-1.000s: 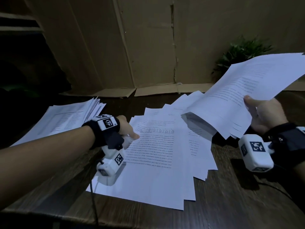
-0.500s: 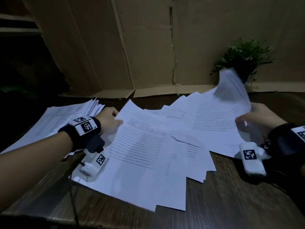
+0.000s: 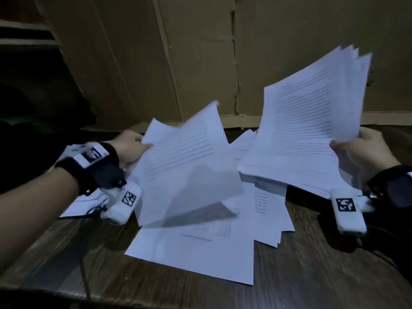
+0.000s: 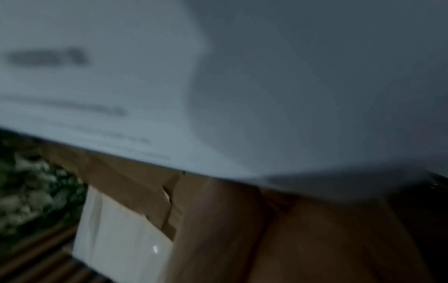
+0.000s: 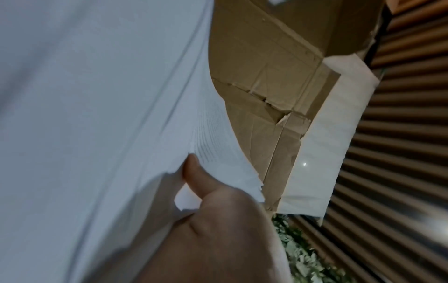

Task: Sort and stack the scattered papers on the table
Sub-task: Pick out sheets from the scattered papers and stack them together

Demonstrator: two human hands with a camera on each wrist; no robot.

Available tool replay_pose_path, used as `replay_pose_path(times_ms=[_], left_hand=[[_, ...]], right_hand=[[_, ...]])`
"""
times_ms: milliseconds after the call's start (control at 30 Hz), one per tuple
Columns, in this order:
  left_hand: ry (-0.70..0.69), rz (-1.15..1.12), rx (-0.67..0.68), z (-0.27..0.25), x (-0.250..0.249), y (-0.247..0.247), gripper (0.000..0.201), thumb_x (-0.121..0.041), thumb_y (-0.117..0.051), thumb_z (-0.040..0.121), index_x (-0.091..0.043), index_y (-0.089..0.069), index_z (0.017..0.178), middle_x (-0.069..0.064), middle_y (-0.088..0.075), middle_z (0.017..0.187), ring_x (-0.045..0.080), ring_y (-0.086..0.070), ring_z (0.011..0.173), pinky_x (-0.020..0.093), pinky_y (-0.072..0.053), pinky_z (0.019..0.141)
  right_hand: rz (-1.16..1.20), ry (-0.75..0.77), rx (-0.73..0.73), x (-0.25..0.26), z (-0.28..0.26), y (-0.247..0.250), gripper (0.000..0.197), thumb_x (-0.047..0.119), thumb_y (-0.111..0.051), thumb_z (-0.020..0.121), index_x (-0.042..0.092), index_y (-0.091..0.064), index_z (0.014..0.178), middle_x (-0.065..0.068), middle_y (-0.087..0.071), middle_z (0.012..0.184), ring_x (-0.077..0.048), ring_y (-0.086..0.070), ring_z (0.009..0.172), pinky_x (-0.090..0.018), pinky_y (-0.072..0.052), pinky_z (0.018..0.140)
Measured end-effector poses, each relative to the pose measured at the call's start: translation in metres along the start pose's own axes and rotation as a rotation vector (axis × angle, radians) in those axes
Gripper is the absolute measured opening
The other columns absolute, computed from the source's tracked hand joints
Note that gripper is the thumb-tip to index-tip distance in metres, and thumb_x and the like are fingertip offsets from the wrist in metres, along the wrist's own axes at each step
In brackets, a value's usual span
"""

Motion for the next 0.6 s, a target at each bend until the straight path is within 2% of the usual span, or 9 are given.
replay_pose_path(times_ms=[100,167,267,333,367,400,433,500,600], left_hand=[[0.063,0.255,0.17,-0.019,0.012,-0.043,0.043,-0.041,-0.063,0.093,0.001,-0.066,0.081,0.016,-0.062,0.079,0.026,-0.057,0.072,0.033,-0.043,0.067],[0.092,0.31,0.216,-0.031,0.013,-0.065,0.048,-0.048,-0.064,0.09,-0.001,-0.065,0.081,0.014,-0.057,0.068,0.026,-0.055,0.065,0.03,-0.037,0.06],[0.068,0.377,0.217,-0.035,0.004,-0.084,0.058,-0.048,-0.066,0.088,0.007,-0.059,0.101,0.017,-0.059,0.09,0.029,-0.06,0.074,0.028,-0.033,0.053],[0.04,0.393,0.21,-0.035,-0.008,-0.092,0.051,-0.046,-0.071,0.085,0.003,-0.059,0.095,0.018,-0.061,0.088,0.02,-0.051,0.061,0.028,-0.033,0.051],[0.034,0.406,0.212,-0.033,-0.012,-0.098,0.048,-0.045,-0.074,0.083,0.0,-0.06,0.093,0.017,-0.063,0.085,0.019,-0.053,0.062,0.029,-0.038,0.053],[0.034,0.424,0.218,-0.033,-0.016,-0.101,0.05,-0.044,-0.076,0.081,0.0,-0.061,0.098,0.014,-0.066,0.094,0.022,-0.059,0.071,0.031,-0.047,0.06],[0.038,0.444,0.219,-0.033,-0.018,-0.105,0.055,-0.043,-0.077,0.08,0.002,-0.061,0.108,0.016,-0.066,0.108,0.027,-0.064,0.084,0.037,-0.054,0.074],[0.059,0.459,0.221,-0.029,-0.017,-0.108,0.065,-0.042,-0.079,0.079,0.004,-0.059,0.119,0.02,-0.059,0.122,0.034,-0.062,0.108,0.043,-0.05,0.092],[0.098,0.426,0.256,-0.023,-0.017,-0.11,0.058,-0.039,-0.083,0.075,-0.001,-0.062,0.114,0.015,-0.061,0.113,0.03,-0.062,0.107,0.039,-0.052,0.087]], right_hand=[[0.24,-0.015,-0.005,0.006,-0.001,0.001,0.033,-0.015,-0.048,0.094,0.013,-0.063,0.103,0.002,-0.066,0.103,-0.009,-0.065,0.085,-0.014,-0.053,0.063],[0.35,-0.014,-0.009,0.008,-0.002,0.002,0.036,-0.015,-0.047,0.095,0.013,-0.06,0.115,0.006,-0.065,0.105,-0.006,-0.063,0.089,-0.011,-0.054,0.063],[0.437,-0.008,-0.032,0.011,-0.002,0.005,0.039,-0.013,-0.048,0.096,0.012,-0.055,0.124,0.007,-0.064,0.103,-0.004,-0.063,0.085,-0.01,-0.053,0.062],[0.464,0.0,-0.055,0.011,-0.002,0.007,0.038,-0.013,-0.049,0.095,0.011,-0.056,0.124,0.006,-0.065,0.101,-0.002,-0.064,0.079,-0.011,-0.052,0.061],[0.475,-0.002,-0.06,0.011,-0.002,0.007,0.038,-0.013,-0.049,0.095,0.01,-0.056,0.125,0.005,-0.065,0.1,-0.003,-0.064,0.078,-0.011,-0.052,0.061],[0.483,-0.002,-0.062,0.011,-0.002,0.006,0.039,-0.013,-0.049,0.095,0.009,-0.056,0.126,0.005,-0.065,0.1,-0.004,-0.064,0.079,-0.011,-0.053,0.061],[0.49,-0.003,-0.063,0.01,-0.001,0.006,0.04,-0.014,-0.048,0.095,0.007,-0.055,0.128,0.004,-0.065,0.101,-0.005,-0.064,0.081,-0.011,-0.053,0.062],[0.509,-0.005,-0.076,0.009,0.0,0.007,0.043,-0.015,-0.048,0.095,0.003,-0.054,0.134,0.002,-0.065,0.103,-0.009,-0.064,0.086,-0.013,-0.054,0.064],[0.532,-0.011,-0.089,0.009,0.001,0.009,0.045,-0.014,-0.049,0.095,0.002,-0.053,0.136,0.001,-0.066,0.106,-0.011,-0.066,0.091,-0.013,-0.055,0.063]])
Point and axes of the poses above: each hand's wrist, its own z-axis towards the middle knuckle, its own y-axis out of the back of the hand, x = y × z, the point moved 6 cm from there along z, towards the middle knuckle
